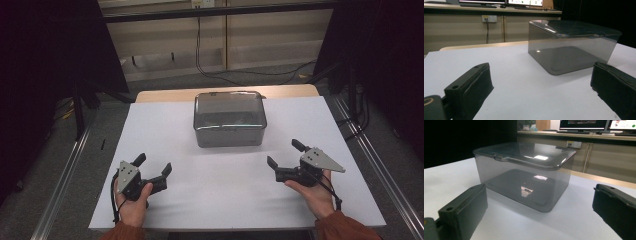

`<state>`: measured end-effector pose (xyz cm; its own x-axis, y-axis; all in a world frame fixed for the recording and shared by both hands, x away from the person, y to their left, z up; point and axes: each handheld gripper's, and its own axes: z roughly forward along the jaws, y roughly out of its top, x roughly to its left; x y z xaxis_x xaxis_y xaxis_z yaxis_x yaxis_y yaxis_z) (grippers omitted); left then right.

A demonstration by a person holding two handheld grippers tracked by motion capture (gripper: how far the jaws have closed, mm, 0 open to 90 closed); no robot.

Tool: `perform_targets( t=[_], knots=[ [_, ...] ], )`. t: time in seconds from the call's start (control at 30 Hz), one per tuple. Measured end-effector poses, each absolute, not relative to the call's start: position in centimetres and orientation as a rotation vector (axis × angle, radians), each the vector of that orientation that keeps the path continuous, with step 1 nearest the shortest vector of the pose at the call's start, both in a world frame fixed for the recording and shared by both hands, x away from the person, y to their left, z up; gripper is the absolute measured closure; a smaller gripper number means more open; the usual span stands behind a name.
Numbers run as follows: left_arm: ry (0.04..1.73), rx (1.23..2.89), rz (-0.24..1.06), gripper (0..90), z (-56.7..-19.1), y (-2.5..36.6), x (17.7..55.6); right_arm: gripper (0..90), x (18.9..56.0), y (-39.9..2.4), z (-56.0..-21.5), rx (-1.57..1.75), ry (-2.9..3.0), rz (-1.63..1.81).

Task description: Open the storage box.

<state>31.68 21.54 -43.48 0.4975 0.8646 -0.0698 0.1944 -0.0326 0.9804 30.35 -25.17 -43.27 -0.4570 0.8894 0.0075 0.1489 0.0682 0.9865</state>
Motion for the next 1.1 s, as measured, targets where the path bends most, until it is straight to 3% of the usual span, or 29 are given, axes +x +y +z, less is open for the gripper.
perform_targets(
  t=[1.1],
  knots=[
    [0.946,1.538,0.704,3.1,-43.5,21.3,31.8,0.9,33.4,-21.4,-41.6,0.937,1.729,1.49]
  ],
)
